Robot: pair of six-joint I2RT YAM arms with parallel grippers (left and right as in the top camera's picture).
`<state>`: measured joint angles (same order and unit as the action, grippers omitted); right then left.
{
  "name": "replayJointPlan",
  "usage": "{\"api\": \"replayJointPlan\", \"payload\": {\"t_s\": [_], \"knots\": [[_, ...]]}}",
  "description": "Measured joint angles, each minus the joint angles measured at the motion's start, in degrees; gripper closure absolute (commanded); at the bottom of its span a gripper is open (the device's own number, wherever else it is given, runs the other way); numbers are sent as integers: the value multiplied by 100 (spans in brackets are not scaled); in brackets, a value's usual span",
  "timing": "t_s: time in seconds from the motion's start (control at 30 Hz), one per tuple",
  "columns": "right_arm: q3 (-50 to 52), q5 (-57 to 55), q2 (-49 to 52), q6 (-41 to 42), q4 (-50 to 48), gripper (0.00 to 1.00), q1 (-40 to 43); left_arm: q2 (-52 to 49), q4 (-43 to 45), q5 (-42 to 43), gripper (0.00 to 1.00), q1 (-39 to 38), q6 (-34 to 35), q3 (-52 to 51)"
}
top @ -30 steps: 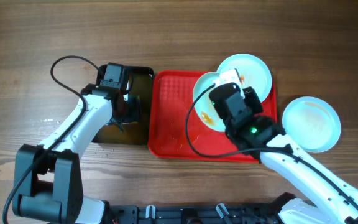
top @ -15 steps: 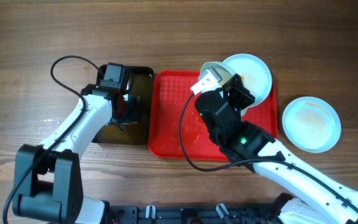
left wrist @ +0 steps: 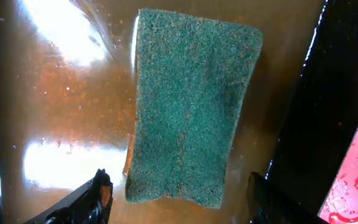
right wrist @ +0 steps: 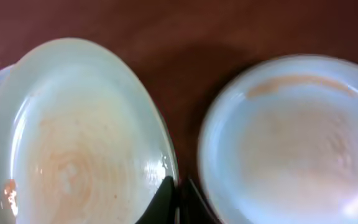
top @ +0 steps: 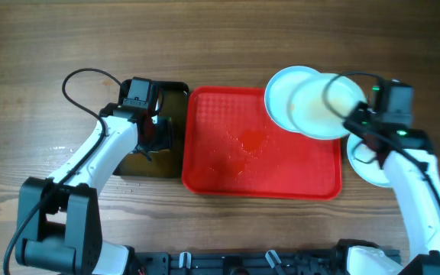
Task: Clean dirty plates on tray and stack at the side
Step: 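Lift the cleaned plate with the right gripper and stack it on the first, then pull the last plate forward on the red tray with the right gripper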
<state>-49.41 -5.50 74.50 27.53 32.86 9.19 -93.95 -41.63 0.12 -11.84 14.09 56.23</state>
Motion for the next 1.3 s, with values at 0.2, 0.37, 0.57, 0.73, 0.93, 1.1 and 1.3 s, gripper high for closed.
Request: {"api": "replayJointPlan", "payload": {"t_s": [0.2, 0.37, 0.57, 0.73, 0.93, 1.1, 1.3], "knots": [[79, 358, 0, 269, 367, 96, 1880, 0, -2, 2, 34, 0, -2, 0], [518, 361, 0, 323, 337, 96, 2765, 0, 0, 0, 34, 0, 0, 0], [636, 667, 0, 361, 175, 27, 2885, 0, 2, 0, 34, 0, 0, 0], [664, 2028, 0, -236, -437, 31, 2782, 0, -2, 0, 34, 0, 0, 0], [664, 2455, 0, -933, -1174, 31, 800, 0, 0, 2, 34, 0, 0, 0], [667, 1388, 608, -776, -1797, 39, -503, 0, -4, 0, 34, 0, 0, 0], [682, 1252, 1825, -295, -2531, 70, -568, 0, 2, 0, 34, 0, 0, -2]]}}
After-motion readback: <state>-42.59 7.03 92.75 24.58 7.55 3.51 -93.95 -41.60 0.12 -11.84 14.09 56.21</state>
